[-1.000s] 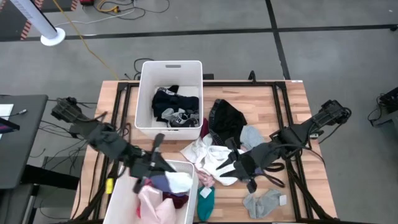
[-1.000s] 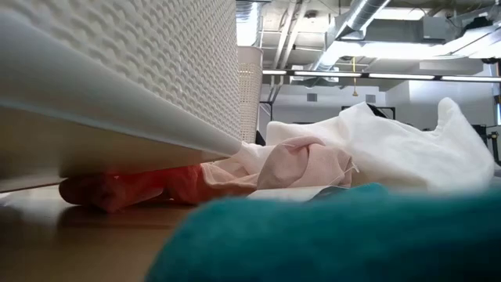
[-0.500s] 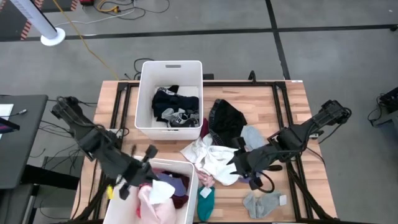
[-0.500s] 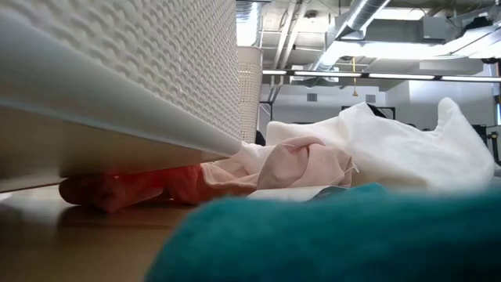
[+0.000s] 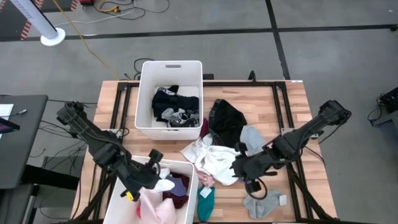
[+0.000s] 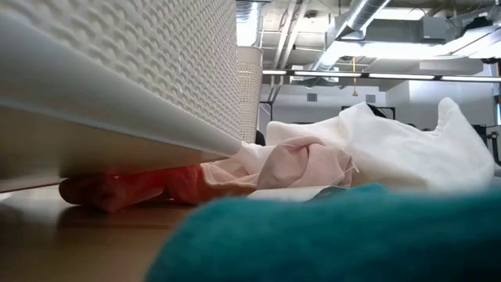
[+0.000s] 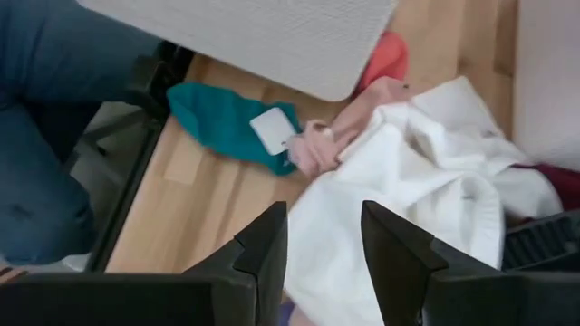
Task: Sort clothes
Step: Put the white sock into the bottom white laundry bin
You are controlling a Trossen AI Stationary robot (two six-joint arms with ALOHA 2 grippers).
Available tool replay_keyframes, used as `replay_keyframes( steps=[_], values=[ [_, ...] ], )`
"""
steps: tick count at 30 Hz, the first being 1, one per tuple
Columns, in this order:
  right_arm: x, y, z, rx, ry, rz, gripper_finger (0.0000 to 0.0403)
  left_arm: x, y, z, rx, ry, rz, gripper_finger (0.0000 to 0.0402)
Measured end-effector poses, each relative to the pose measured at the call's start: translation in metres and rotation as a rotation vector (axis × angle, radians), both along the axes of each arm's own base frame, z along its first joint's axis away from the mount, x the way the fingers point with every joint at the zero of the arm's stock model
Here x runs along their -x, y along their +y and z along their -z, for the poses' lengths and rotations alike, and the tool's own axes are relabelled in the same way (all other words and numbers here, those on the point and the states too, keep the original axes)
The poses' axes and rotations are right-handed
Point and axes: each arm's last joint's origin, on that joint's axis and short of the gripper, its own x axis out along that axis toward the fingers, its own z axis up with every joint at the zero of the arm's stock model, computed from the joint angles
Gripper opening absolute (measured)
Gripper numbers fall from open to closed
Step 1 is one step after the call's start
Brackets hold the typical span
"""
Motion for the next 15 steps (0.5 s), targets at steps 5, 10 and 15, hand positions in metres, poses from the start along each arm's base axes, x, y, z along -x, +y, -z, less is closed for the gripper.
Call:
replay_keyframes(
  steps=[5, 10, 15],
  values=[
    [0.004, 0.008, 0.001, -0.02, -0.002, -0.001, 0.0155, 0.003, 0.002, 0.002, 0.021, 0.044, -0.061, 0.0001],
    [0.007, 0.011, 0.001, 0.008, -0.021, 0.011, 0.0155, 0.005, 0.004, 0.008, 0.022, 0.09, -0.093, 0.0005],
    [0.006, 0.009, 0.001, 0.019, -0.028, 0.027, 0.0155, 0.006, 0.005, 0.018, 0.01, 0.128, -0.103, 0.0011]
  ],
)
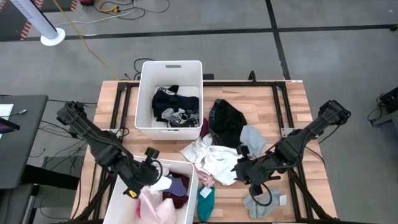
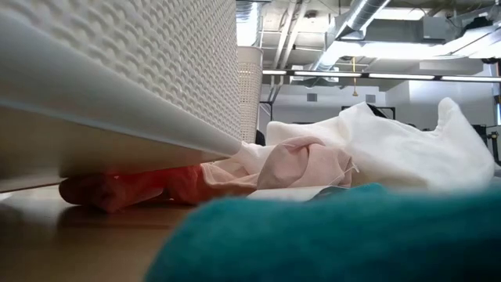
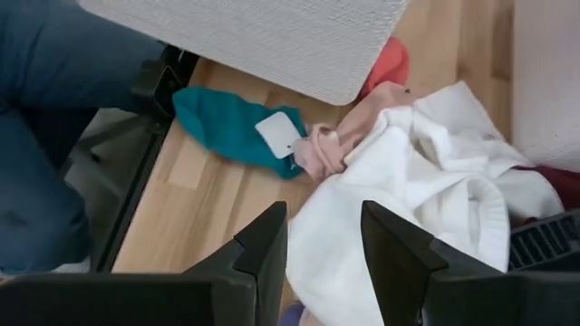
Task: Sort clothes
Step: Put the white sock into the bottom white laundry bin, then put the white underwear into the bottom white laundry bin
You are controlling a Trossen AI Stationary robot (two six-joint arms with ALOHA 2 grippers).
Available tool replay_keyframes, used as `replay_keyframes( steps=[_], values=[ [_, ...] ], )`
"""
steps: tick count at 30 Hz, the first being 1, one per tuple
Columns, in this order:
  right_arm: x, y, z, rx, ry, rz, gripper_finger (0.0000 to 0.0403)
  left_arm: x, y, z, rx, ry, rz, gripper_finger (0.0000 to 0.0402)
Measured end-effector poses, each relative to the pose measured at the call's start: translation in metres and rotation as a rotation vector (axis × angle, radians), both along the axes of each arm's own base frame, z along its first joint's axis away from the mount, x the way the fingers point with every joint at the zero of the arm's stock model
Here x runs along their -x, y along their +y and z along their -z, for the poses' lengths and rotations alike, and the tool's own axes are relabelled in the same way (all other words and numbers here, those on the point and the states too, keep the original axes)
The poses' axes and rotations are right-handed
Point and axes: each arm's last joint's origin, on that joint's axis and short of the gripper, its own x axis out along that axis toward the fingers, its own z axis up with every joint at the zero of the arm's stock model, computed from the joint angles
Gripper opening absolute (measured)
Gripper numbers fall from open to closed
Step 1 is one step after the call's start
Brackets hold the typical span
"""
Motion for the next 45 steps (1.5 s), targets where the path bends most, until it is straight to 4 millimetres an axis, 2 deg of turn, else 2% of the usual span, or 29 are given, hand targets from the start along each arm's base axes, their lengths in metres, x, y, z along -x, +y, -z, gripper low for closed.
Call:
replay_keyframes(
  steps=[16, 21, 33, 37, 45],
  values=[
    [-0.004, -0.005, 0.001, 0.008, -0.003, 0.026, 0.0155, 0.0, 0.0, 0.003, 0.011, 0.012, -0.027, 0.0018],
    [-0.004, -0.006, 0.001, 0.008, -0.002, 0.03, 0.0155, 0.0, 0.0, 0.003, 0.018, 0.014, -0.039, 0.0051],
    [-0.004, -0.006, 0.001, 0.008, -0.002, 0.031, 0.0155, 0.001, -0.002, 0.003, 0.081, 0.064, -0.014, 0.0175],
    [-0.004, -0.006, 0.001, 0.008, -0.002, 0.031, 0.0155, 0.002, -0.002, 0.001, 0.093, 0.07, 0.009, 0.0188],
    [-0.004, -0.006, 0.0, 0.012, -0.005, 0.035, 0.0155, 0.0, -0.005, -0.018, 0.122, -0.011, 0.064, 0.019]
  ],
)
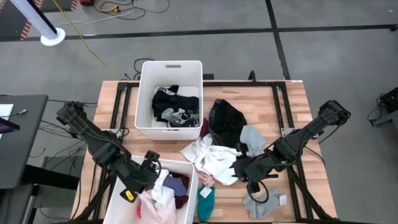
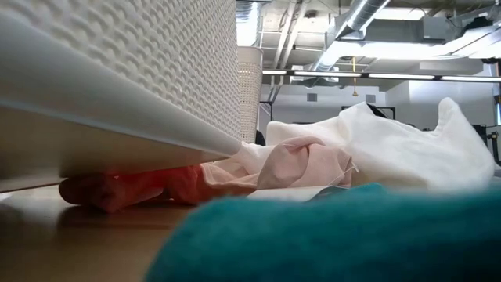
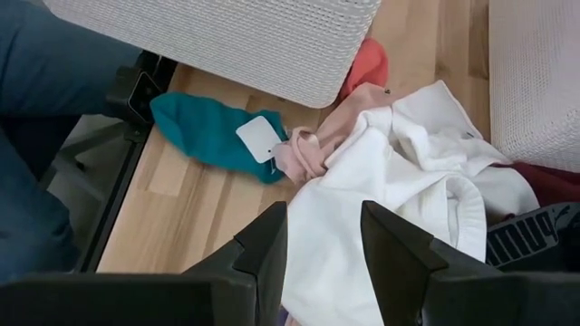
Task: Sort clothes
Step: Put the white underwear into the bottom white laundry bin
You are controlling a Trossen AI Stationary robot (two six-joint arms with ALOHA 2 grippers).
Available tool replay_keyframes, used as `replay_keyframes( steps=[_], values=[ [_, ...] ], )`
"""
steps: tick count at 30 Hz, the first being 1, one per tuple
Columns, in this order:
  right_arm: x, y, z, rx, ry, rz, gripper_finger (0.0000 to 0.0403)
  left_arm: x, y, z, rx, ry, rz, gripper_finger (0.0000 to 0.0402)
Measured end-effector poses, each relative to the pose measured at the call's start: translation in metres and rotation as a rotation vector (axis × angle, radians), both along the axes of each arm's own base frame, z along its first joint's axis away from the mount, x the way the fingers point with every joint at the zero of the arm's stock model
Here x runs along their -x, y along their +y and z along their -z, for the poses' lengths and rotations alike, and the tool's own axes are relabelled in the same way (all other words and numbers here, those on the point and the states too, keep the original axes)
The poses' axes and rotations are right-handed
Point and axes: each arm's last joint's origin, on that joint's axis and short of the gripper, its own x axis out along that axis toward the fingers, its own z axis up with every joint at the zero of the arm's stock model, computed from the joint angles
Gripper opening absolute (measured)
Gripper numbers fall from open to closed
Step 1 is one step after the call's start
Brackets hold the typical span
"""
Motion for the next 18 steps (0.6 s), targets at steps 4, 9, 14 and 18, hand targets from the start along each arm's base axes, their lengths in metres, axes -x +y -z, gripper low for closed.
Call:
replay_keyframes(
  steps=[4, 9, 14, 18],
  values=[
    [0.0, 0.0, 0.0, 0.002, -0.001, 0.001, 0.0155, 0.001, -0.004, -0.01, 0.007, -0.065, 0.055, 0.019],
    [0.0, -0.001, 0.003, 0.018, -0.008, 0.009, 0.0155, 0.003, -0.009, -0.023, -0.045, -0.174, 0.072, 0.019],
    [-0.002, -0.007, 0.028, 0.046, 0.024, 0.027, 0.0155, 0.008, -0.011, -0.032, -0.128, -0.285, 0.052, 0.019],
    [-0.004, -0.016, 0.048, 0.059, 0.045, 0.056, 0.0155, 0.012, -0.011, -0.043, -0.133, -0.386, 0.046, 0.019]
  ],
)
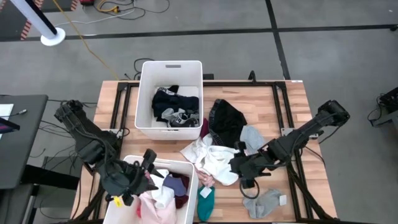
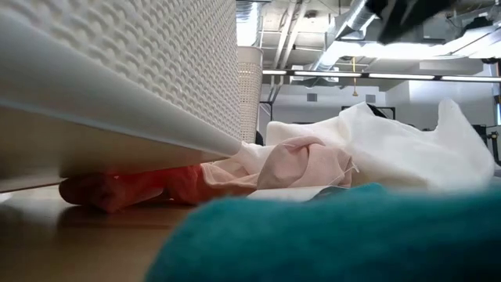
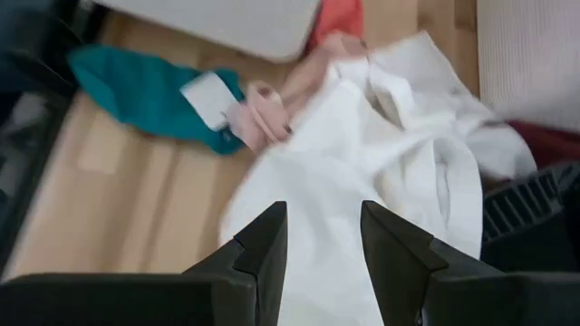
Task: Sort clothes
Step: Put the white underwear into the bottom white laundry bin
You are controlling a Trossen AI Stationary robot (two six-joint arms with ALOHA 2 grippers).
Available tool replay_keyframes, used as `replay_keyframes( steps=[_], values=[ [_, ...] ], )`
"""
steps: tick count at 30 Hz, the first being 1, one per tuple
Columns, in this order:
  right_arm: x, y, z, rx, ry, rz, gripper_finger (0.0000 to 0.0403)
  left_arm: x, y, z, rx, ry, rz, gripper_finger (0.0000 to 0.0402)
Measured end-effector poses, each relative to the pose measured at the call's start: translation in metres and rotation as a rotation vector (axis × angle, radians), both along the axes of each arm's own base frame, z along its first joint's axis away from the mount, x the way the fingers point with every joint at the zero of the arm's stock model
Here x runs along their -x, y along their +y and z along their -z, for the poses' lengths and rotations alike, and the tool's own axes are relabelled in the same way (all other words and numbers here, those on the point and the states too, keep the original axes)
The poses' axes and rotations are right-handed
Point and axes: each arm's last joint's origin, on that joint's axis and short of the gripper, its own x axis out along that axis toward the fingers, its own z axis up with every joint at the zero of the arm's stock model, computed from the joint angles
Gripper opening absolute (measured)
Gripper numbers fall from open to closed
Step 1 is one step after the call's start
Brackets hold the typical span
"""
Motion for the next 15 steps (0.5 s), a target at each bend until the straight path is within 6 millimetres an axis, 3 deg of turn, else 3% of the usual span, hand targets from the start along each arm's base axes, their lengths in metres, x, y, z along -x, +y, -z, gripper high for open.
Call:
replay_keyframes(
  steps=[6, 15],
  values=[
    [-0.006, -0.012, 0.017, 0.031, -0.016, -0.003, 0.0155, 0.005, 0.005, -0.01, 0.024, -0.063, -0.004, 0.019],
    [-0.012, -0.026, 0.03, 0.06, -0.051, -0.006, 0.0155, 0.005, 0.004, -0.01, 0.04, -0.06, -0.015, 0.019]
  ],
)
